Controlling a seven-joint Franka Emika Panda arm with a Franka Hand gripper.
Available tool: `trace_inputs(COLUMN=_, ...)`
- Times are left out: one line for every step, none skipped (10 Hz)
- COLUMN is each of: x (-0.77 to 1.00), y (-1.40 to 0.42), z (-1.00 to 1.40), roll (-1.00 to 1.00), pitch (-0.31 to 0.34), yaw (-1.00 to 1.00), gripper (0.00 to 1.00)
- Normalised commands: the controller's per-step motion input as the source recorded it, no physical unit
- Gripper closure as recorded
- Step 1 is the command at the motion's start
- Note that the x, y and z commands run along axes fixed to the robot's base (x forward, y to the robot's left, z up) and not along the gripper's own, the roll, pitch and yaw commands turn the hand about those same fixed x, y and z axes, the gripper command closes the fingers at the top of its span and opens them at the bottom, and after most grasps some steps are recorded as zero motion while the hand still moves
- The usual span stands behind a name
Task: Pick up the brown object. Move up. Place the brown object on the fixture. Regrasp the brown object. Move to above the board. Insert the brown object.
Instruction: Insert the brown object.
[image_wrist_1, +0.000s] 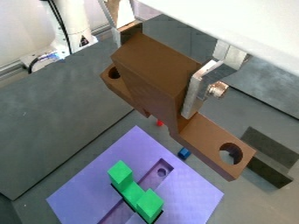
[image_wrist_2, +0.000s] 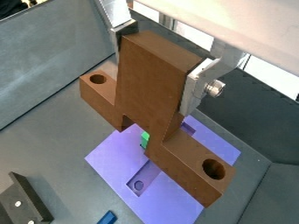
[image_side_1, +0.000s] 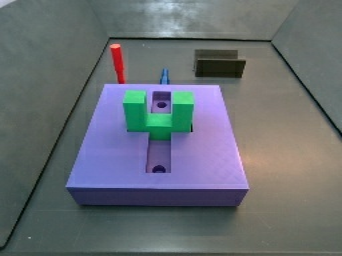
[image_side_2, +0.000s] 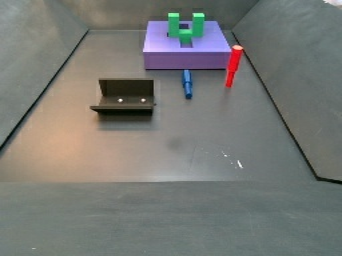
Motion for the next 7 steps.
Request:
trace_inputs(x=0.00, y=-0.43, z=-0.29, roll=-0.24, pitch=-0.017, yaw=-0.11, gripper=1.00)
trace_inputs(x=0.00, y=-0.50, z=0.08, roll=-0.46, pitch=0.000, yaw=-0.22, gripper=1.00)
trace_inputs(x=0.00, y=-0.38, z=0.31, roll=-0.50, pitch=0.000, yaw=-0.24, gripper=1.00)
trace_inputs(x=0.00, y=-0.37, z=0.31, roll=-0.50, pitch=0.000, yaw=-0.23, gripper=1.00)
trace_inputs(x=0.00, y=-0.35, z=0.30, roll=-0.50, pitch=0.000, yaw=-0.23, gripper=1.00)
trace_inputs(x=0.11, y=-0.25, z=0.27, roll=-0.50, pitch=0.023, yaw=-0.22, gripper=1.00)
trace_inputs(x=0.13, y=-0.23, z=0.25, roll=-0.50, pitch=0.030, yaw=-0.22, gripper=1.00)
